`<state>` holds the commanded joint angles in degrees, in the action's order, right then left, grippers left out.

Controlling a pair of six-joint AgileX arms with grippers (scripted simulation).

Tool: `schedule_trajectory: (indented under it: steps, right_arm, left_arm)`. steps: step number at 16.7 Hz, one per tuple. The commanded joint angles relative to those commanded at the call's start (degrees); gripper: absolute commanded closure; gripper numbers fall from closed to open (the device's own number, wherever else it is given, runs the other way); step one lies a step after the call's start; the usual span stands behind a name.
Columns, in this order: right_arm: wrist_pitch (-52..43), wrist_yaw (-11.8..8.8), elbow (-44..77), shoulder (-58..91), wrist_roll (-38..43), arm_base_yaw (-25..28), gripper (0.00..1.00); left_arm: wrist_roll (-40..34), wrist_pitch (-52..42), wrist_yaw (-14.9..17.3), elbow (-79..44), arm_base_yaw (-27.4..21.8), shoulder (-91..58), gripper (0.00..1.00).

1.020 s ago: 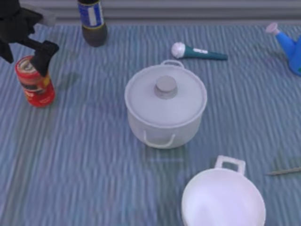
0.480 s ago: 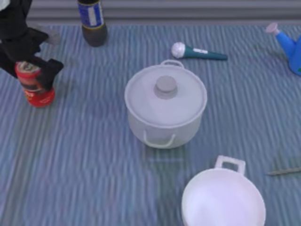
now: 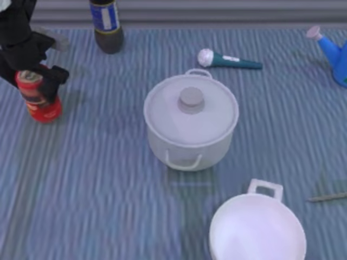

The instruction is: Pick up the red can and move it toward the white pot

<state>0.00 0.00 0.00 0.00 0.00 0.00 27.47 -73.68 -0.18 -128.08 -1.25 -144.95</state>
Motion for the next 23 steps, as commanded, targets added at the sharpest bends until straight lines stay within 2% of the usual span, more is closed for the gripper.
schedule_trajectory:
  steps: [8,18,23]
  right_arm:
    - [0.0,0.0,0.0,0.0,0.0,0.0,0.00]
    - [0.0,0.0,0.0,0.0,0.0,0.0,0.00]
    - [0.0,0.0,0.0,0.0,0.0,0.0,0.00]
  left_arm:
    - [0.0,0.0,0.0,0.0,0.0,0.0,0.98]
    - [0.1,0.0,0.0,0.1,-0.2,0.1,1.00]
    - [0.1,-1.0,-0.1,9.1,0.1,9.8,1.00]
